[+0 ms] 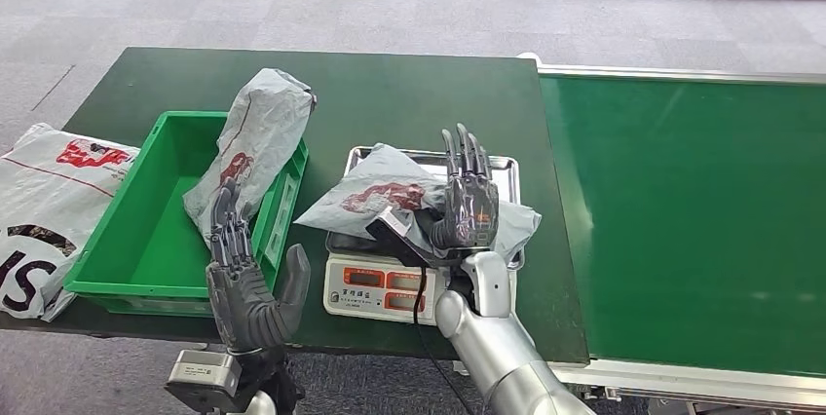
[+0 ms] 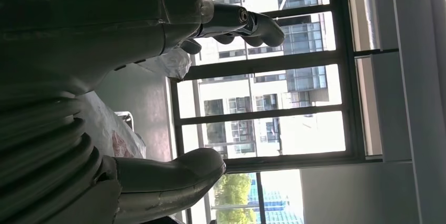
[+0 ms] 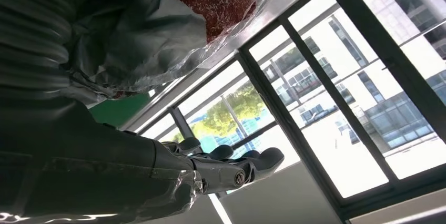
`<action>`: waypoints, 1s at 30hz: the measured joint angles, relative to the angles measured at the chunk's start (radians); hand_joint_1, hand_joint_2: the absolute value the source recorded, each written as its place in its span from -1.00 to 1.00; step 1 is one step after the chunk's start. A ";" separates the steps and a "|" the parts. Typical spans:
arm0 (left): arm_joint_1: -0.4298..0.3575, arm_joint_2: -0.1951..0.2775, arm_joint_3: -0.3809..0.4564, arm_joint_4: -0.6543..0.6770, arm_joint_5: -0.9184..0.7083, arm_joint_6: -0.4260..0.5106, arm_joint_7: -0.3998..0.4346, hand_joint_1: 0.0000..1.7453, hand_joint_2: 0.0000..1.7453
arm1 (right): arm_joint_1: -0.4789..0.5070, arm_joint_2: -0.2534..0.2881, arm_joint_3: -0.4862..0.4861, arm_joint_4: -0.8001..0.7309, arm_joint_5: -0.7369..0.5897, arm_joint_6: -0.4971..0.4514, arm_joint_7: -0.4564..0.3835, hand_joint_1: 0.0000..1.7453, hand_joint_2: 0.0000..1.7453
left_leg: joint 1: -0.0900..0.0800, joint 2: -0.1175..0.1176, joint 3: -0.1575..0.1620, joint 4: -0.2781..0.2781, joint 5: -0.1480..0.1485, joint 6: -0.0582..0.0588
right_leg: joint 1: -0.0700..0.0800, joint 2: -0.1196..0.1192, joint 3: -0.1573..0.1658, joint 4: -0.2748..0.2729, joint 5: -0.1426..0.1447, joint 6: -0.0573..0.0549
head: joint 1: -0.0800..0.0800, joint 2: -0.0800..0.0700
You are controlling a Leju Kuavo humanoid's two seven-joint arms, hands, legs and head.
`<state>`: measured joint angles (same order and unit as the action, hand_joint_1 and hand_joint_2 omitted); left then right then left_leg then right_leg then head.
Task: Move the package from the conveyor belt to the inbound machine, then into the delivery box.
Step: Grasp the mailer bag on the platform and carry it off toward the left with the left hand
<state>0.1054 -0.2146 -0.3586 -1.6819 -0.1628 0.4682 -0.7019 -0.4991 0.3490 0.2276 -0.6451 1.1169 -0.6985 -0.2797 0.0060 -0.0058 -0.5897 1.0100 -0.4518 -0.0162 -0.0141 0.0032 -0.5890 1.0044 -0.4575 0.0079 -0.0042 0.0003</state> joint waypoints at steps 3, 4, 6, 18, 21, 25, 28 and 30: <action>0.001 0.000 0.000 0.000 0.002 0.008 0.000 -1.00 1.00 | -0.007 0.000 -0.001 0.009 -0.059 0.000 -0.051 -1.00 1.00 | 0.000 0.000 0.000 0.000 0.000 0.000 | 0.000 0.000 0.000 0.000 0.000 0.000 | 0.000 0.000; 0.002 0.001 0.000 0.000 0.002 0.010 0.000 -1.00 1.00 | -0.007 0.000 -0.003 0.009 -0.080 0.000 -0.077 -1.00 1.00 | 0.000 0.000 0.000 0.000 0.000 0.000 | 0.000 0.000 0.000 0.000 0.000 0.000 | 0.000 0.000; 0.003 0.001 0.000 0.000 0.002 0.013 0.000 -1.00 1.00 | -0.005 0.000 -0.010 0.000 -0.110 0.000 -0.124 -1.00 1.00 | 0.000 0.000 0.000 0.000 0.000 0.000 | 0.000 0.000 0.000 0.000 0.000 0.000 | 0.000 0.000; 0.004 0.001 0.000 0.000 0.002 0.014 0.000 -1.00 1.00 | -0.002 0.000 -0.032 -0.026 -0.126 0.000 -0.151 -1.00 1.00 | 0.000 0.000 0.000 0.000 0.000 0.000 | 0.000 0.000 0.000 0.000 0.000 0.000 | 0.000 0.000; 0.004 0.001 0.000 0.000 0.002 0.014 0.000 -1.00 1.00 | -0.001 0.000 -0.032 -0.028 -0.126 0.000 -0.151 -1.00 1.00 | 0.000 0.000 0.000 0.000 0.000 0.000 | 0.000 0.000 0.000 0.000 0.000 0.000 | 0.000 0.000; 0.004 0.001 0.000 0.000 0.002 0.014 0.000 -1.00 1.00 | -0.001 0.000 -0.032 -0.029 -0.126 0.000 -0.151 -1.00 1.00 | 0.000 0.000 0.000 0.000 0.000 0.000 | 0.000 0.000 0.000 0.000 0.000 0.000 | 0.000 0.000; 0.004 0.001 0.000 -0.001 0.002 0.014 0.000 -1.00 1.00 | -0.001 0.000 -0.032 -0.029 -0.126 0.000 -0.151 -1.00 1.00 | 0.000 0.000 0.000 0.000 0.000 0.000 | 0.000 0.000 0.000 0.000 0.000 0.000 | 0.000 0.000; 0.004 0.001 0.000 0.000 0.002 0.014 0.000 -1.00 1.00 | 0.002 0.000 -0.034 -0.033 -0.130 0.000 -0.162 -1.00 1.00 | 0.000 0.000 0.000 0.000 0.000 0.000 | 0.000 0.000 0.000 0.000 0.000 0.000 | 0.000 0.000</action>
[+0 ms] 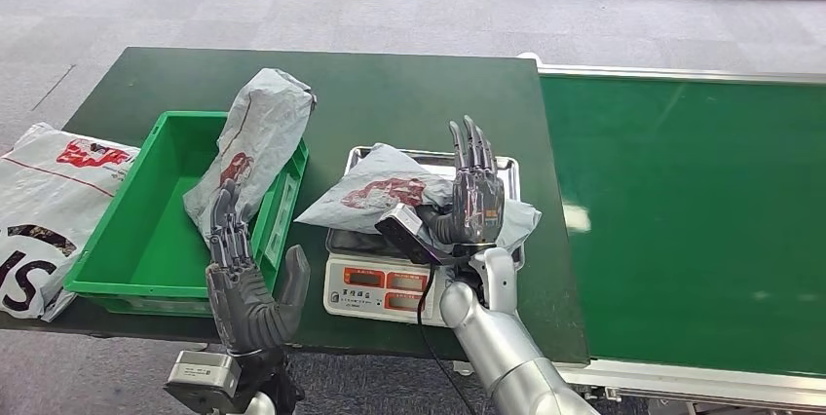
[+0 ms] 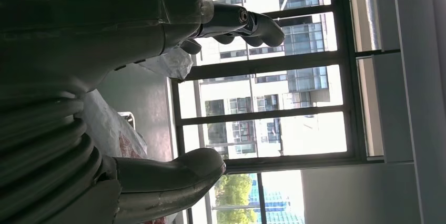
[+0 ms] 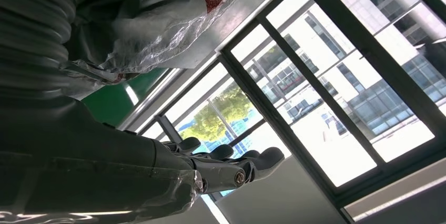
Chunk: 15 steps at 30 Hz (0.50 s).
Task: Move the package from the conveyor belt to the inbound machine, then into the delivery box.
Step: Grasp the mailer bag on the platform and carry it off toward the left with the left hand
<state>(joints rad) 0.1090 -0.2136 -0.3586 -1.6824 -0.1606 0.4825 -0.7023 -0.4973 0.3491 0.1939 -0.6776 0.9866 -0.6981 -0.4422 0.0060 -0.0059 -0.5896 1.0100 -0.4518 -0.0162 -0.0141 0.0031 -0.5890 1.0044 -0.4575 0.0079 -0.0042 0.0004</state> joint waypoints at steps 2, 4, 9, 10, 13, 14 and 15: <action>0.000 0.000 0.000 0.000 0.000 0.003 0.000 -1.00 1.00 | 0.019 0.000 -0.013 -0.039 -0.024 0.000 -0.060 -1.00 1.00 | 0.000 -0.001 0.000 0.000 0.000 0.000 | 0.000 0.000 0.000 0.000 0.000 0.000 | 0.000 0.000; 0.002 0.000 0.000 0.000 0.000 0.010 0.000 -1.00 1.00 | 0.052 0.000 -0.039 -0.125 -0.072 0.000 -0.161 -1.00 0.00 | 0.000 -0.001 0.000 0.000 0.000 0.000 | 0.000 -0.001 0.000 0.000 0.000 0.000 | 0.000 0.000; 0.003 0.000 0.000 0.000 0.002 0.032 0.000 -1.00 1.00 | 0.095 -0.001 -0.086 -0.313 -0.157 -0.001 -0.250 -1.00 -1.00 | 0.000 0.000 0.000 0.000 0.000 0.000 | 0.000 0.000 -0.001 0.000 0.000 0.000 | 0.000 0.000; 0.003 0.000 0.000 0.000 0.003 0.033 0.000 -1.00 1.00 | 0.098 -0.002 -0.091 -0.336 -0.161 -0.001 -0.252 -1.00 -1.00 | 0.000 0.000 0.000 0.000 0.000 0.000 | 0.000 0.000 -0.001 0.000 0.000 0.000 | 0.000 0.000; 0.003 0.000 0.000 0.000 0.003 0.034 0.000 -1.00 1.00 | 0.106 -0.004 -0.101 -0.385 -0.169 -0.001 -0.255 -1.00 -1.00 | 0.000 0.000 0.000 0.000 0.000 0.000 | 0.000 0.000 -0.001 0.000 0.000 0.000 | 0.000 0.000; 0.003 0.000 0.000 0.000 0.003 0.033 0.000 -1.00 1.00 | 0.107 -0.004 -0.103 -0.392 -0.176 -0.001 -0.255 -1.00 -1.00 | 0.000 0.000 0.000 0.000 0.000 0.000 | 0.000 0.000 -0.001 0.000 0.000 0.000 | 0.000 0.000; 0.003 0.000 -0.001 0.000 0.003 0.033 0.000 -1.00 1.00 | 0.108 -0.004 -0.104 -0.394 -0.186 0.000 -0.254 -1.00 -1.00 | 0.000 0.000 0.000 0.000 0.000 0.000 | 0.000 0.000 -0.001 0.000 0.000 0.000 | 0.000 0.000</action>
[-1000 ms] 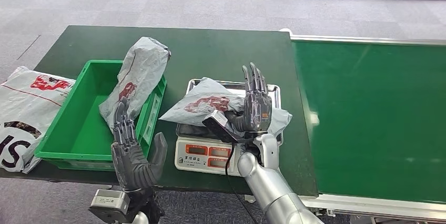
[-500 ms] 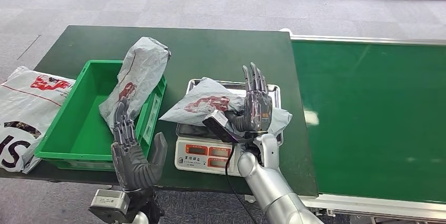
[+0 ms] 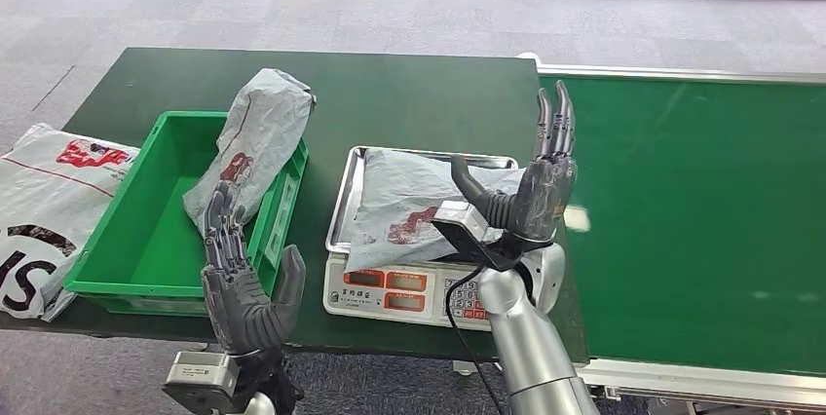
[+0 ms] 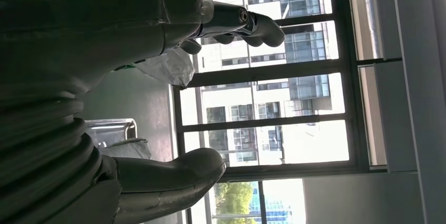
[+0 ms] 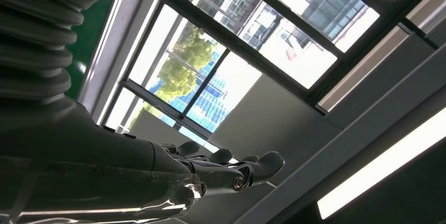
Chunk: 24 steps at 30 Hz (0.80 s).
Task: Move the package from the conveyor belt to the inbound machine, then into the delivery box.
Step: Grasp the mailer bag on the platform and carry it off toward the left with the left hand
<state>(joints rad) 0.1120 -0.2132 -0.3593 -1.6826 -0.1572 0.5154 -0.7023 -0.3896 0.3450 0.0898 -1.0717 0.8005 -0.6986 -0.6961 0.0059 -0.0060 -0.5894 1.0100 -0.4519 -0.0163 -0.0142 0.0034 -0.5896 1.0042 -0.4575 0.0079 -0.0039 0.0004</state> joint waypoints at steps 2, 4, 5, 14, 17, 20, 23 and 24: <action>0.000 0.000 0.000 0.000 0.000 -0.002 0.000 -1.00 1.00 | 0.000 0.000 -0.002 0.003 -0.018 0.000 0.000 -1.00 -1.00 | 0.000 0.000 0.000 0.000 0.000 0.000 | 0.000 0.000 0.000 0.000 0.000 0.000 | 0.000 0.000; 0.000 0.000 -0.001 0.000 0.000 -0.003 0.000 -1.00 1.00 | 0.000 -0.001 -0.003 0.006 -0.028 0.000 -0.002 -1.00 -1.00 | 0.000 0.000 0.000 0.000 0.000 0.000 | 0.000 0.000 0.000 0.000 0.000 0.000 | 0.000 0.000; 0.000 0.000 -0.001 0.000 0.000 -0.004 0.000 -1.00 1.00 | 0.000 -0.001 -0.003 0.009 -0.034 0.000 -0.002 -1.00 -1.00 | 0.000 0.000 0.000 0.000 0.000 0.000 | 0.000 0.000 0.000 0.000 0.000 0.000 | 0.000 0.000; 0.000 0.000 -0.001 0.000 -0.002 -0.006 0.000 -1.00 1.00 | -0.001 -0.001 -0.003 0.033 -0.058 0.002 -0.002 -1.00 0.00 | 0.000 0.000 0.000 0.000 0.000 0.000 | 0.000 0.000 0.001 0.000 0.000 0.000 | 0.000 0.000; 0.000 0.000 -0.001 0.000 -0.005 -0.007 0.000 -1.00 1.00 | 0.001 -0.001 -0.003 0.030 -0.059 0.002 -0.002 -1.00 1.00 | 0.000 0.000 0.000 0.000 0.000 0.000 | 0.000 0.000 0.000 0.000 0.000 0.000 | 0.000 0.000; -0.002 0.000 -0.001 0.013 -0.033 -0.016 0.000 -1.00 1.00 | 0.018 -0.004 -0.006 -0.053 -0.061 0.001 -0.003 -1.00 1.00 | 0.000 0.000 0.000 0.000 0.000 0.000 | 0.000 -0.001 0.000 0.000 0.000 0.000 | 0.000 0.000; -0.005 0.000 0.003 0.048 -0.066 -0.019 0.001 -1.00 1.00 | 0.039 -0.009 -0.014 -0.185 -0.066 -0.001 -0.003 -1.00 1.00 | 0.000 0.000 0.000 0.000 0.000 0.000 | 0.000 0.000 0.000 0.000 0.000 0.000 | 0.000 0.000; -0.006 0.000 0.004 0.058 -0.070 -0.019 0.001 -1.00 1.00 | 0.043 -0.011 -0.015 -0.216 -0.066 -0.002 -0.003 -1.00 1.00 | 0.000 0.001 0.000 0.000 0.000 0.000 | 0.000 0.001 0.000 0.000 0.000 0.000 | 0.000 0.000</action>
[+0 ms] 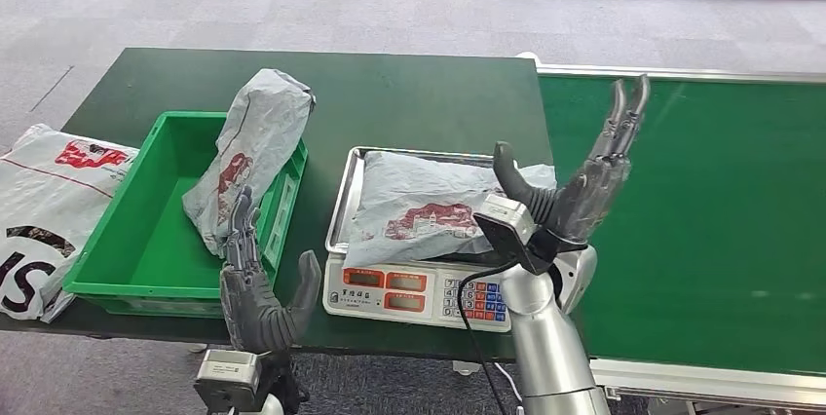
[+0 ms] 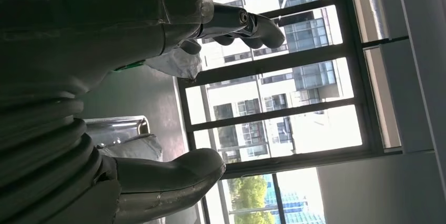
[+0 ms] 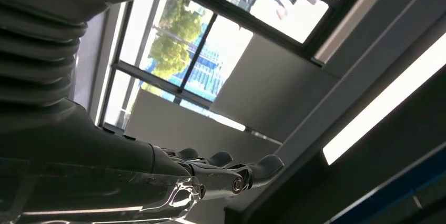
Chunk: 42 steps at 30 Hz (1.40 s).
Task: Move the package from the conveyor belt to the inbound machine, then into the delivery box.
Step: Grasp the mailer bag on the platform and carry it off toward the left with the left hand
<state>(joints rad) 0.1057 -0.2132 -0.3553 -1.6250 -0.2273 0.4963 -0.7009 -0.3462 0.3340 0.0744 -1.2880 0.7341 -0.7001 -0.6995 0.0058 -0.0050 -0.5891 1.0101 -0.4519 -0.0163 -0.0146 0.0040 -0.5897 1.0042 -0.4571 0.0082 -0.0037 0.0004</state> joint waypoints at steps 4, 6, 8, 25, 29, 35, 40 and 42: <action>-0.004 0.000 0.001 0.022 -0.004 0.000 0.000 -1.00 1.00 | 0.013 -0.005 -0.005 -0.078 0.000 0.000 0.000 -1.00 1.00 | 0.000 0.000 0.000 0.000 0.000 0.000 | 0.000 0.001 0.000 0.000 0.000 0.000 | 0.000 0.000; -0.004 0.000 0.001 0.029 -0.004 0.000 0.000 -1.00 1.00 | 0.016 -0.006 -0.007 -0.100 0.000 0.000 0.000 -1.00 1.00 | 0.000 0.000 0.000 0.000 0.000 0.000 | 0.000 0.001 0.000 0.000 0.000 0.000 | 0.000 0.000; -0.005 0.000 0.001 0.034 -0.004 0.000 0.000 -1.00 1.00 | 0.019 -0.007 -0.008 -0.116 0.000 0.000 0.000 -1.00 1.00 | 0.000 0.000 0.000 0.000 0.000 0.000 | 0.000 0.001 0.000 0.000 0.000 0.000 | 0.000 0.000; -0.149 -0.026 0.067 0.307 -0.324 0.018 0.047 -1.00 1.00 | 0.080 -0.021 -0.030 -0.385 -0.072 -0.001 0.000 -1.00 1.00 | 0.000 0.000 0.001 0.000 0.000 0.000 | -0.001 0.000 0.000 0.000 0.001 0.000 | 0.000 0.000; -0.275 -0.045 0.089 0.470 -0.423 0.008 0.078 -1.00 1.00 | 0.094 -0.025 -0.035 -0.432 -0.109 -0.001 0.000 -1.00 1.00 | 0.000 0.000 0.001 0.000 0.002 0.001 | 0.000 0.000 0.000 0.000 0.002 0.001 | 0.000 0.000; -0.566 -0.100 0.110 0.758 -0.494 -0.036 0.161 -1.00 1.00 | 0.100 -0.027 -0.022 -0.425 -0.162 0.002 0.005 -1.00 1.00 | 0.000 -0.001 -0.002 0.000 0.006 0.001 | 0.000 -0.001 -0.001 0.000 0.007 0.001 | 0.000 0.000; -0.713 -0.126 0.124 0.911 -0.469 -0.042 0.170 -1.00 1.00 | 0.104 -0.027 -0.022 -0.415 -0.180 0.002 0.001 -1.00 1.00 | 0.000 -0.001 -0.002 0.000 0.007 0.001 | 0.000 -0.001 -0.001 0.000 0.008 0.001 | 0.000 0.000; -0.749 -0.131 0.125 0.951 -0.462 -0.045 0.174 -1.00 1.00 | 0.105 -0.027 -0.022 -0.412 -0.182 0.002 0.001 -1.00 1.00 | 0.000 -0.001 -0.002 0.000 0.007 0.001 | 0.000 -0.001 -0.002 0.000 0.008 0.001 | 0.000 0.000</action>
<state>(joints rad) -0.6432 -0.3438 -0.2304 -0.6738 -0.6897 0.4509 -0.5264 -0.2408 0.3066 0.0526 -1.7000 0.5517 -0.6981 -0.6985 0.0054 -0.0060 -0.5911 1.0103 -0.4448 -0.0151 -0.0151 0.0033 -0.5913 1.0042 -0.4494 0.0094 -0.0038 0.0004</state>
